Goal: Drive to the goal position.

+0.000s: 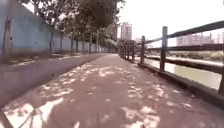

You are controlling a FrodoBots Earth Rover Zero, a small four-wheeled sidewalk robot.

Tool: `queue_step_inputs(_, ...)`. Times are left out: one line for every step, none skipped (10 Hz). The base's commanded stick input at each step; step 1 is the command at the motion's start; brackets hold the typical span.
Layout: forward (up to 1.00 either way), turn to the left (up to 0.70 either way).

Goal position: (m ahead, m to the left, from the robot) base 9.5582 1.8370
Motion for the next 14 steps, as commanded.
queue_step_inputs(0.7,0.0)
queue_step_inputs(0.7,0.0)
queue_step_inputs(0.7,0.0)
queue_step_inputs(0.7,0.0)
queue_step_inputs(0.7,0.0)
queue_step_inputs(0.7,0.0)
queue_step_inputs(0.7,0.0)
queue_step_inputs(0.7,0.0)
queue_step_inputs(0.7,0.0)
queue_step_inputs(0.7,0.0)
queue_step_inputs(0.7,0.0)
queue_step_inputs(0.7,0.0)
queue_step_inputs(0.7,0.0)
queue_step_inputs(0.7,0.0)
